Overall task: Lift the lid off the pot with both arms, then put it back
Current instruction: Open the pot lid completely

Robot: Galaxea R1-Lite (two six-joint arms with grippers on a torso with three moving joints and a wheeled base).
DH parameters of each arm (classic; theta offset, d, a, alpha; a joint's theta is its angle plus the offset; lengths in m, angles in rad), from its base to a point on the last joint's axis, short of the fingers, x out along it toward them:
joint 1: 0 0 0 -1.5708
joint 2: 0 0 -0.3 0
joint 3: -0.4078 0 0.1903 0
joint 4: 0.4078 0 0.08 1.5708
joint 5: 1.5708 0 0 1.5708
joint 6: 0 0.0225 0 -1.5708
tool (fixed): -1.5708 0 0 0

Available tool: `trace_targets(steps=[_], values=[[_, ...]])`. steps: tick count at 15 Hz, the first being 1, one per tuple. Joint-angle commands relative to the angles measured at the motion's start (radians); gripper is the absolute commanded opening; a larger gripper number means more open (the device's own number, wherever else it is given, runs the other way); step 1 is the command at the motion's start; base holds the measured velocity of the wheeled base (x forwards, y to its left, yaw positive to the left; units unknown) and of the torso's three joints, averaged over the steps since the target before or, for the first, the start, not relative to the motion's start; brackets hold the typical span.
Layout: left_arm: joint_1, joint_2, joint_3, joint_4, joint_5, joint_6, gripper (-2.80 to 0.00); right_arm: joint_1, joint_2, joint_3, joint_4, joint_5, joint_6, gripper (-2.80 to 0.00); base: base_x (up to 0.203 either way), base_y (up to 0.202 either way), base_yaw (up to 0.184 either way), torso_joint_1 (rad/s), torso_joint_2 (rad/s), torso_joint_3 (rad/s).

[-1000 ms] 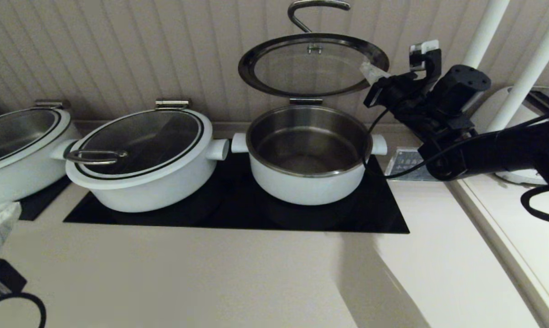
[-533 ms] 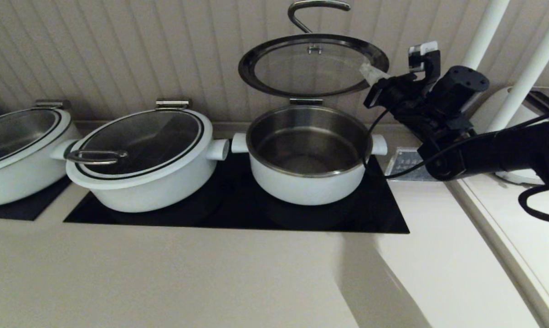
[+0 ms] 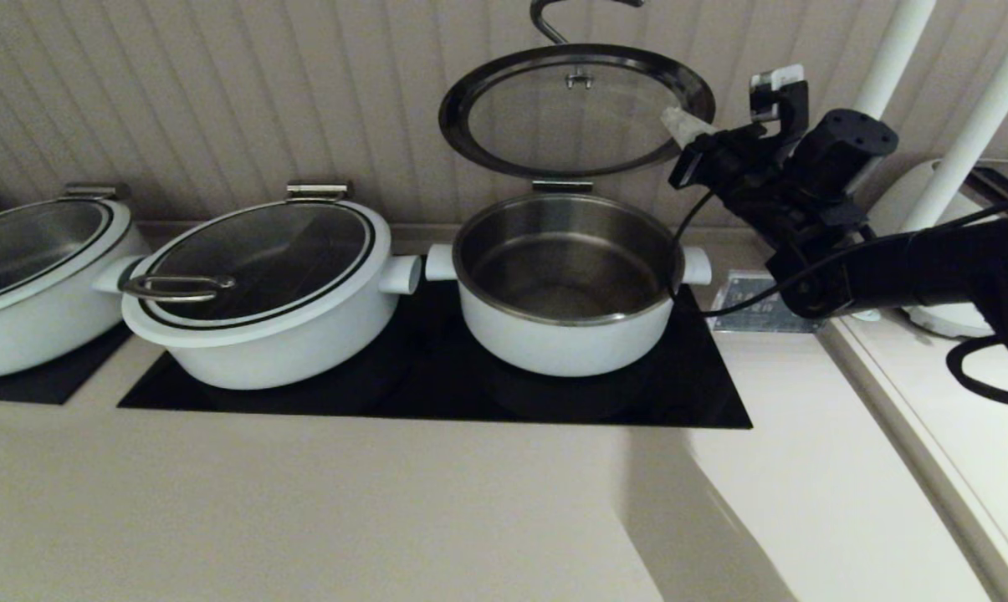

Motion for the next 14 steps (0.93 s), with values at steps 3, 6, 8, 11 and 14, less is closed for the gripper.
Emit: trace_targets(steps=[3, 6, 8, 11, 14], values=[[0.000, -0.008, 0.001, 0.036, 0.003, -0.022, -2.80, -0.007, 0.030, -0.040, -0.001, 0.001, -0.008, -2.80, 0.000, 0.000, 0.000, 0.000, 0.00, 0.000], [0.000, -0.008, 0.001, 0.035, 0.017, -0.060, -2.80, -0.014, 0.036, -0.050, 0.006, 0.001, -0.008, -2.80, 0.000, 0.000, 0.000, 0.000, 0.00, 0.000], [0.000, -0.008, 0.001, 0.035, 0.017, -0.065, -2.80, -0.019, 0.048, -0.084, 0.014, 0.001, -0.008, -2.80, 0.000, 0.000, 0.000, 0.000, 0.00, 0.000], [0.000, -0.008, 0.001, 0.035, 0.017, -0.065, -2.80, -0.027, 0.061, -0.134, 0.040, 0.001, -0.015, -2.80, 0.000, 0.000, 0.000, 0.000, 0.00, 0.000], [0.000, -0.008, 0.001, 0.035, 0.017, -0.065, -2.80, -0.036, 0.068, -0.160, 0.047, 0.001, -0.015, -2.80, 0.000, 0.000, 0.000, 0.000, 0.00, 0.000]])
